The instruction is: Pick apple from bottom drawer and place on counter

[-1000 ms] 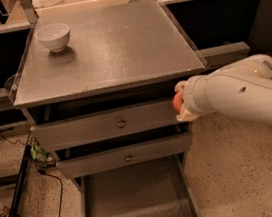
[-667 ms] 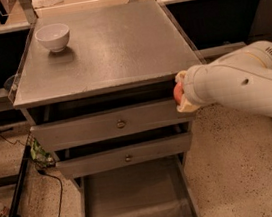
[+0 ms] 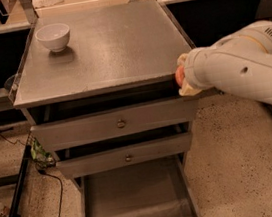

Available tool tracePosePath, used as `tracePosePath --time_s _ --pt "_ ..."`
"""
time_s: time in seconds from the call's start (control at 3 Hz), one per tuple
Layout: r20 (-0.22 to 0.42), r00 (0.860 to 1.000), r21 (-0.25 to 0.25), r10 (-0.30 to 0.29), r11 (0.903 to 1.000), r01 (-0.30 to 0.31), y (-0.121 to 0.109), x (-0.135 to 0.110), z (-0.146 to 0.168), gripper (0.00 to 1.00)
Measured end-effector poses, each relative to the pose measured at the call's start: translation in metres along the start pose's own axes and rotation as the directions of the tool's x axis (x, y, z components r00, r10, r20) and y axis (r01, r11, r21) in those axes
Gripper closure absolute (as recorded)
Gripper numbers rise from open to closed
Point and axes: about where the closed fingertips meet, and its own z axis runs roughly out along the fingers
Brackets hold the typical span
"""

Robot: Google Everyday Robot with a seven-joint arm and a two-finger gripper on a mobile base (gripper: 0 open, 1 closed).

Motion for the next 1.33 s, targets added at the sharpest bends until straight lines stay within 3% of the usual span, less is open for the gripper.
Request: tracePosePath --time_s 0.67,1.0,1.33 --pt "-0.022 0.998 0.038 -0.054 0.9978 0.055 -0.043 0.0 0.007 1.0" --pt "-0.033 0.995 0.06 -0.099 0.9931 0.1 -0.08 -0.007 0.017 1.0" --pt "-0.033 0.995 0.06 -0.099 0.9931 0.1 -0.08 -0.007 0.017 1.0"
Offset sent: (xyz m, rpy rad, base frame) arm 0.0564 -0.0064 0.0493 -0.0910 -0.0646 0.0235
